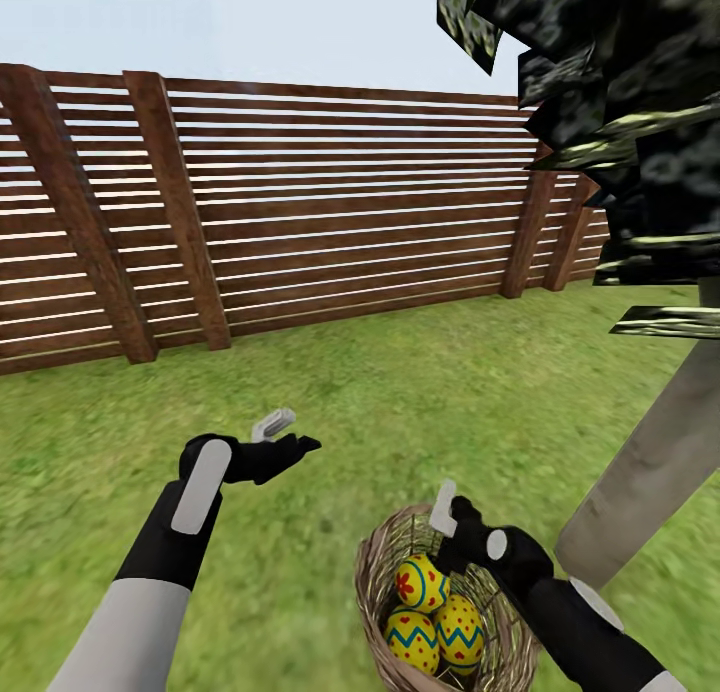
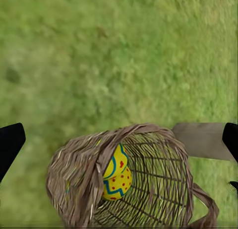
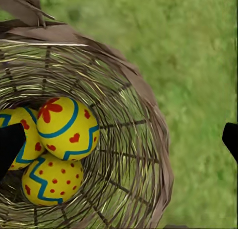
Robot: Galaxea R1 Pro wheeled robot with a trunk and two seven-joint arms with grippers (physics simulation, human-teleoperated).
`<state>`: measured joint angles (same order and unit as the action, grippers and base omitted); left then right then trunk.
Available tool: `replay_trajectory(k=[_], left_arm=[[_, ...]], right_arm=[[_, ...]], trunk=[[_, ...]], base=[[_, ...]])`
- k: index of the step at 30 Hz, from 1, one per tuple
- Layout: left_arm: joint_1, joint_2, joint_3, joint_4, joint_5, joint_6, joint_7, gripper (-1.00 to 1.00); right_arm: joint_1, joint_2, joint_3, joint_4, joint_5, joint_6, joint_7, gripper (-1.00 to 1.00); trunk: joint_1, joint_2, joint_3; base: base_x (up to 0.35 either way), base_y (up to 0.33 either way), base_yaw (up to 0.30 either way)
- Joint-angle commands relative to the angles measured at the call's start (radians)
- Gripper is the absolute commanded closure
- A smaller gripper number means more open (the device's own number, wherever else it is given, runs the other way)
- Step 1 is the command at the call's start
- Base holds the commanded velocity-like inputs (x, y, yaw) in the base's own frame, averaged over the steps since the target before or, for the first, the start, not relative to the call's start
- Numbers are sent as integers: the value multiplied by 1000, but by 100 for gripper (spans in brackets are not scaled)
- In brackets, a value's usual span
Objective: Take the three Easter eggs out of the wicker basket on the lawn in the garden, then place them on the lawn next to a single tree (choose any tree) so that all three eggs are next to the same tree and none are left in the basket.
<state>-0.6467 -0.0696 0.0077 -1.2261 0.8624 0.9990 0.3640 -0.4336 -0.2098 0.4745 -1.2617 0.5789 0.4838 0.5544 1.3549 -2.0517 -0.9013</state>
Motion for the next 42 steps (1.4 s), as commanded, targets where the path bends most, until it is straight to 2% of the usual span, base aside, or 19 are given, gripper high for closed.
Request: replay_trajectory(k=[1, 3, 6, 8, 11, 13, 18, 21, 23, 33, 36, 40, 42], left_arm=[[-1, -1, -9, 6, 10, 3, 10, -100], [-1, -1, -24, 11, 10, 1, 10, -100], [-1, -1, -43, 14, 10, 0, 10, -100], [-1, -1, -53, 14, 10, 0, 10, -100], [-1, -1, -56, 15, 10, 0, 10, -100], [-1, -2, -56, 15, 10, 0, 10, -100], [-1, -2, -57, 16, 10, 0, 10, -100], [-1, -2, -58, 16, 10, -1, 9, -100], [-1, -13, -62, 16, 10, -2, 10, -100], [-1, -18, -65, 12, 10, -1, 9, -100], [-1, -19, -65, -4, 11, 0, 4, -100], [-1, -16, -63, -90, 15, 5, -42, -100], [-1, -13, -61, -143, 34, 7, -72, -100]], right_arm=[[-1, -1, 4, -1, 20, -43, 10, -100], [-1, -1, 6, 1, 27, -96, 14, -100], [0, 0, 41, 12, 30, -145, 15, -100], [0, 1, 131, 29, 33, -169, 15, -100], [0, 1, 169, 37, 29, -174, 16, -100], [0, 2, 180, 57, 25, -175, 32, -100], [0, 2, 185, 151, 19, -179, 127, -100], [0, 1, 183, 212, 17, -195, 145, -100], [1, 2, 182, 265, 14, -243, 151, -100], [0, -2, 166, 284, 13, -264, 149, -100], [0, -2, 165, 286, 14, -264, 144, -100], [0, -2, 165, 284, 15, -271, 137, -100], [0, -2, 165, 283, 16, -272, 121, -100]], trunk=[[0, 0, -1], [0, 0, -1], [0, 0, -1], [0, 0, -1], [0, 0, -1], [0, 0, -1], [0, 0, -1], [0, 0, -1], [0, 0, -1], [0, 0, -1], [11, -21, -10], [27, -49, -23], [34, -63, -29]], base=[[0, 0, 0], [0, 0, 0], [0, 0, 0], [0, 0, 0], [0, 0, 0], [0, 0, 0], [0, 0, 0], [0, 0, 0], [0, 0, 0], [0, 0, 0], [0, 0, 0], [0, 0, 0], [0, 0, 0]])
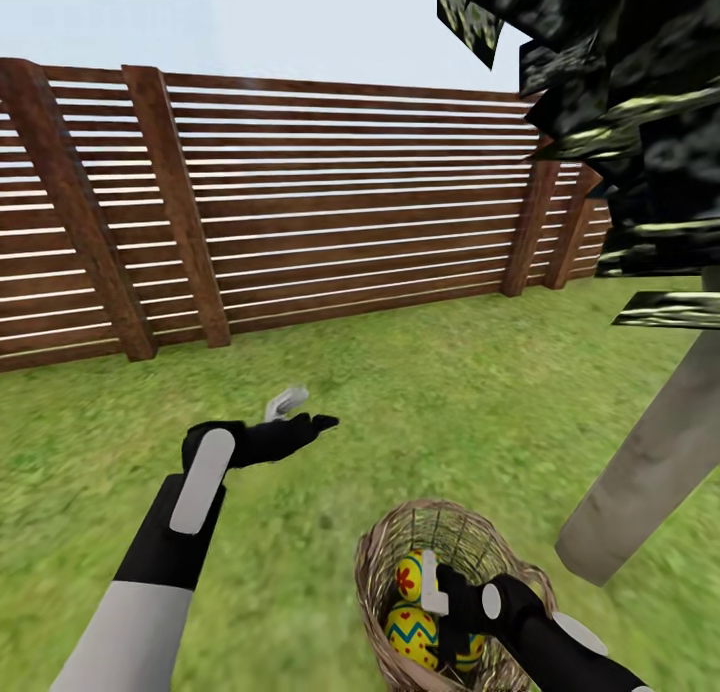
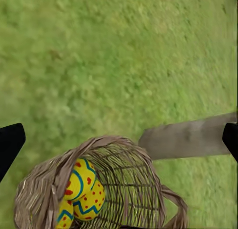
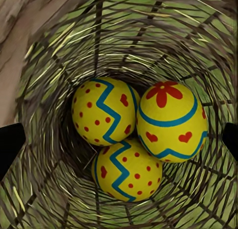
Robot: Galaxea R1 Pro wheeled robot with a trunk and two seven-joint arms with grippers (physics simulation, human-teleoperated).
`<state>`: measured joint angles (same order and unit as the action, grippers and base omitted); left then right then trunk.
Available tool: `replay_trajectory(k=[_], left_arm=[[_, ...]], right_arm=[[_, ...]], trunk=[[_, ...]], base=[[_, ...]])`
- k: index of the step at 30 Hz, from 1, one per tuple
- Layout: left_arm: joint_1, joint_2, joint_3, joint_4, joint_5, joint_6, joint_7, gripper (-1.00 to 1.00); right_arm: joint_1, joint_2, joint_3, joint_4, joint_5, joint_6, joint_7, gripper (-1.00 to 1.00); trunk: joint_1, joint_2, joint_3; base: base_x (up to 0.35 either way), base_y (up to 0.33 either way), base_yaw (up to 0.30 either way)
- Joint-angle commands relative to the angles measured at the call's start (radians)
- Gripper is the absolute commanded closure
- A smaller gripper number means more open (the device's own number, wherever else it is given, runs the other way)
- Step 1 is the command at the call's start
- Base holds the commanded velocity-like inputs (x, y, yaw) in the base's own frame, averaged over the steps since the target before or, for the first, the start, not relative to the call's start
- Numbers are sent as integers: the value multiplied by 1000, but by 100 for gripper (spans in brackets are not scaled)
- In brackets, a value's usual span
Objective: Take the three Easter eggs out of the wicker basket on the lawn in the garden, then place them on the lawn next to a single tree (choose any tree) so that all three eggs are next to the same tree and none are left in the basket.
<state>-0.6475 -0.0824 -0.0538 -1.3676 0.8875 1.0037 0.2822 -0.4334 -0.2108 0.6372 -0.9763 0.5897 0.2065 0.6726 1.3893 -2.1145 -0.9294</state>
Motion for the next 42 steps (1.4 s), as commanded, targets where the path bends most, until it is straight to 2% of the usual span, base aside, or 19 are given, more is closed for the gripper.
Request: replay_trajectory(k=[1, 7, 10, 11, 16, 24, 26, 27, 31, 35, 42], left_arm=[[-1, 0, 0, -19, 28, 3, 1, -100], [-3, -1, -2, -74, 184, 4, -17, -100], [-5, 10, 1, -95, 249, 4, -40, -100], [-5, 14, 2, -96, 255, 4, -49, -100], [-5, 23, 3, -98, 266, 4, -95, -100], [-3, 23, 0, -99, 268, 4, -107, -100], [-3, 23, -1, -98, 268, 3, -107, -100], [-3, 22, -1, -98, 268, 3, -107, -100], [-3, 22, -1, -97, 268, 4, -107, -100], [-3, 20, -1, -97, 268, 4, -107, -100], [-3, 16, -3, -97, 268, 4, -107, -100]], right_arm=[[-1, -1, 2, -3, 5, 4, -10, -100], [-1, -1, 2, -2, 4, 4, -71, -100], [-1, -1, 2, -4, 6, 4, -77, -100], [-1, 0, 2, -4, 7, 4, -78, -100], [-1, -1, 2, -6, 9, 5, -88, -100], [-2, -2, 7, -6, 24, 6, -169, -100], [-5, -2, 8, -14, 45, 7, -169, -100], [-6, -1, 10, -19, 104, 5, -170, -100], [-7, 1, 10, -26, 168, 3, -167, -100], [-7, 0, 10, -25, 182, -12, -165, -100], [-7, -1, 10, -30, 186, -83, -166, -100]], trunk=[[4, -8, -4], [27, -50, -23], [38, -71, -32], [42, -78, -36], [61, -113, -51], [92, -169, -76], [100, -183, -83], [103, -190, -86], [119, -218, -98], [134, -246, -111], [161, -295, -133]], base=[[0, 0, 0], [0, 0, 0], [0, 0, 0], [0, 0, 0], [0, 0, 0], [0, 0, 0], [0, 0, 0], [0, 0, 0], [0, 0, 0], [0, 0, 0], [0, 0, 0]])
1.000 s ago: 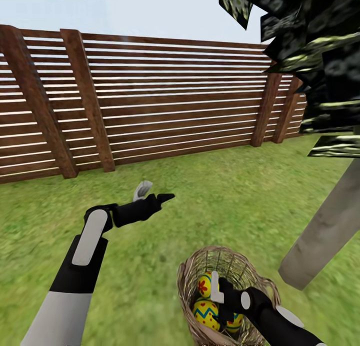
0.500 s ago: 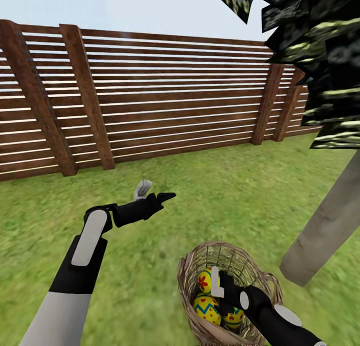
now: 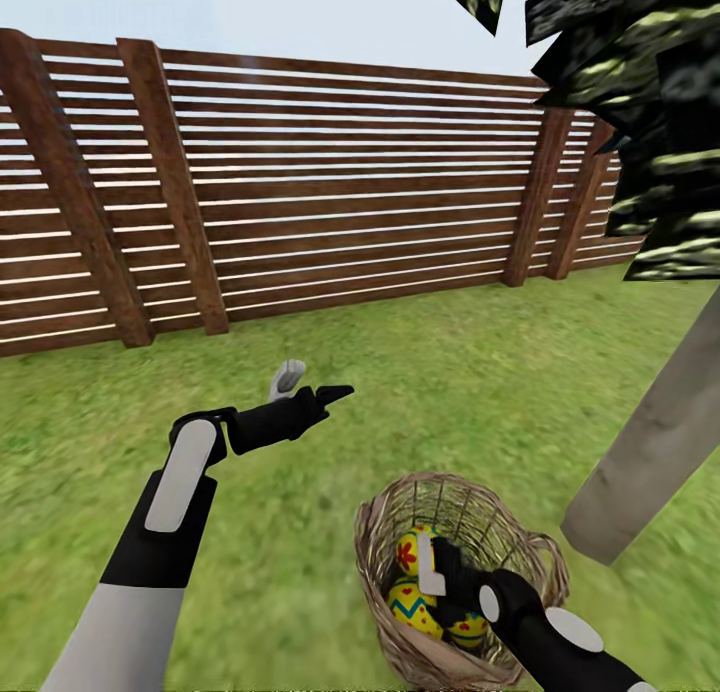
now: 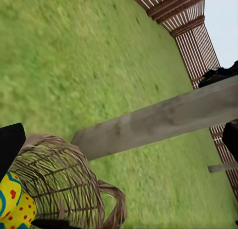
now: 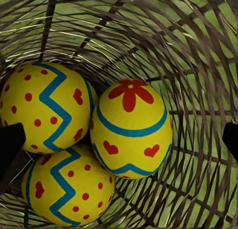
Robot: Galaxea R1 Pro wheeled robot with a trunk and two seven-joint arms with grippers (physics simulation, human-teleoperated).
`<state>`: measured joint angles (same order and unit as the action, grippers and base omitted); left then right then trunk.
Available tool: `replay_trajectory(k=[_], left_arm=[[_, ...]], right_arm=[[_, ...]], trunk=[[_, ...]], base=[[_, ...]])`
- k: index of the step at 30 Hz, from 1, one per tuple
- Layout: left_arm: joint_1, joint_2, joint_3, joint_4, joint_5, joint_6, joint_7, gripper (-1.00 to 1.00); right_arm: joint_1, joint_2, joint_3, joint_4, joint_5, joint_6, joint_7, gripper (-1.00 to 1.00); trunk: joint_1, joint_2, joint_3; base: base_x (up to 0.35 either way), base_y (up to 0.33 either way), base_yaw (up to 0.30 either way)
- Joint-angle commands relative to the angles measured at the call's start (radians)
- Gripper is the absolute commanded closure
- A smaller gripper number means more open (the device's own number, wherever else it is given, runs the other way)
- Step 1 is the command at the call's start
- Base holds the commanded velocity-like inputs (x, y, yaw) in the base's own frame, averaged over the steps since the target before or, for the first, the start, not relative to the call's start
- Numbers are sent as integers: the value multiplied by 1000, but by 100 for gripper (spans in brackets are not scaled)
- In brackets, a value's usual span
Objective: Take the three Easter eggs out of the wicker basket on the lawn in the garden, then place them on the lawn next to a single tree (choose any tree) so that all three eggs are next to the same tree and none are left in the basket.
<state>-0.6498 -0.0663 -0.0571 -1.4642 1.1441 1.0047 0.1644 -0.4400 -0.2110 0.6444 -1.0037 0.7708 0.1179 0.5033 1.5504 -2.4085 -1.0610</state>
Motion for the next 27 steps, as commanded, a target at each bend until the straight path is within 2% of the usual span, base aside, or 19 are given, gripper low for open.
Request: replay_trajectory(k=[1, 7, 13, 27], left_arm=[[-1, -1, 0, -1, 11, 3, 10, -100], [-1, -3, 0, -1, 11, 3, 10, -100], [0, -4, 0, -1, 11, 3, 10, -100], [1, -3, 0, 0, 11, 4, 10, -100]], right_arm=[[-1, -1, 3, -3, 5, -4, 3, -100], [-2, -2, 3, -3, 5, -69, 2, -100], [-2, -2, 3, 4, 5, -82, 3, -100], [-13, -4, -5, 38, -1, -83, 7, -100]], trunk=[[4, -8, -4], [27, -50, -23], [50, -91, -42], [56, -95, -96]], base=[[0, 0, 0], [0, 0, 0], [0, 0, 0], [0, 0, 0]])
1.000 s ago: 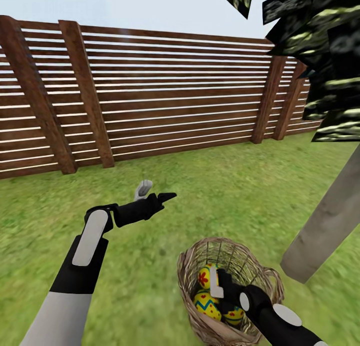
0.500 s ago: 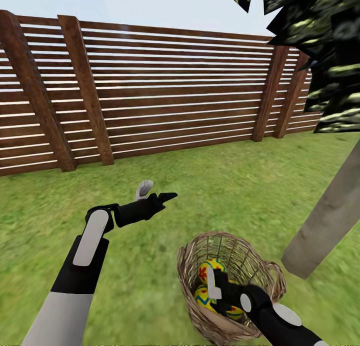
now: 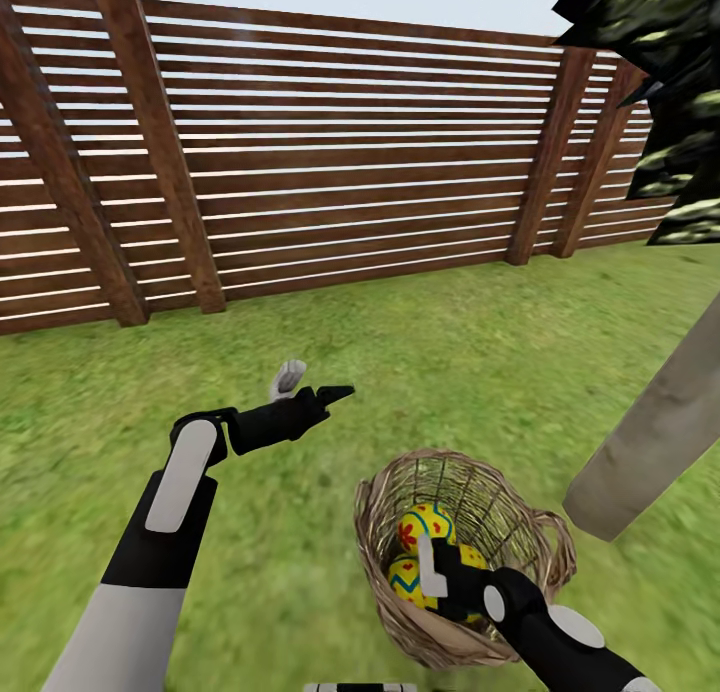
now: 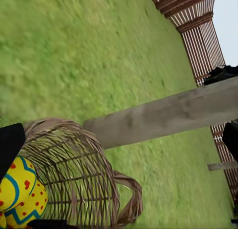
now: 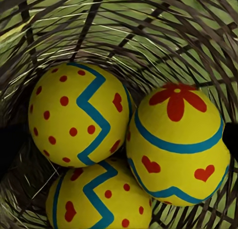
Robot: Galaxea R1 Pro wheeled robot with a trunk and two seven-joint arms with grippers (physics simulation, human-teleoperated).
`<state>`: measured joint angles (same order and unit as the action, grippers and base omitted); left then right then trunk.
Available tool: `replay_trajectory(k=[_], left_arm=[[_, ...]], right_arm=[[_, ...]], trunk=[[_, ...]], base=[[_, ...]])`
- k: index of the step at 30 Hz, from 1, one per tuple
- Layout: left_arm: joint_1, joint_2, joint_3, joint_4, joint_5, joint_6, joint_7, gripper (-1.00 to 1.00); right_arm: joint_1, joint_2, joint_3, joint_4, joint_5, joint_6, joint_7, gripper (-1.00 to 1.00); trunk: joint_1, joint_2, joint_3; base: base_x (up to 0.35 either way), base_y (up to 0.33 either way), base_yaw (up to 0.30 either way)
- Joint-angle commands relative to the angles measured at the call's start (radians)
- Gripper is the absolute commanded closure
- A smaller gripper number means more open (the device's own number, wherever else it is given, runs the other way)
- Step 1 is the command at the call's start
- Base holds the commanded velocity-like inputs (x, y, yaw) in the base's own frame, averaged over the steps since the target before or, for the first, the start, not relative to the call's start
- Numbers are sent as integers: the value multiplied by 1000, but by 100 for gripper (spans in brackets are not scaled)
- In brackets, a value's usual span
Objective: Take the three Easter eggs out of the wicker basket on the lawn in the garden, then place them on the lawn next to a single tree (choose any tree) so that all three eggs are next to the same tree and none are left in the basket.
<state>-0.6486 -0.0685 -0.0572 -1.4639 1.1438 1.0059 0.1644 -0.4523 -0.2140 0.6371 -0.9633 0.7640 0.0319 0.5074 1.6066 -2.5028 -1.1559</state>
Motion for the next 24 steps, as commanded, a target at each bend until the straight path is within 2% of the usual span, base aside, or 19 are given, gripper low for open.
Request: replay_trajectory(k=[1, 10, 12, 13, 15, 17, 20, 24], left_arm=[[-1, 0, 0, -1, 11, 3, 10, -100], [-1, -3, 0, 0, 12, 3, 9, -100], [0, -3, 0, 0, 13, 3, 9, -100], [0, -3, 0, 1, 21, 3, 9, -100], [0, -3, 0, 2, 34, 2, 9, -100], [0, -2, 0, 2, 47, 2, 9, -100], [0, -2, -1, 2, 51, 2, 9, -100], [0, -3, -1, 2, 53, 2, 9, -100]], right_arm=[[-2, -1, 3, -3, 6, 3, 1, -100], [-3, 0, -4, -10, 5, 17, -2, -100], [-3, -1, -39, -8, 3, 11, 2, -100], [-3, -6, -107, -1, 4, -1, 11, -100], [-3, -12, -173, 2, 9, -36, 35, -100], [-7, -17, -223, 6, 4, -92, 98, -100], [-20, -21, -259, 10, 3, -118, 144, -100], [-42, -31, -277, 24, 4, -129, 160, -100]], trunk=[[0, 0, -1], [0, 0, -1], [0, 0, -1], [0, 0, -1], [0, 0, -1], [0, 0, -1], [0, 0, -1], [0, 0, -1]], base=[[0, 0, 0], [0, 0, 0], [0, 0, 0], [0, 0, 0], [0, 0, 0], [0, 0, 0], [0, 0, 0], [0, 0, 0]])
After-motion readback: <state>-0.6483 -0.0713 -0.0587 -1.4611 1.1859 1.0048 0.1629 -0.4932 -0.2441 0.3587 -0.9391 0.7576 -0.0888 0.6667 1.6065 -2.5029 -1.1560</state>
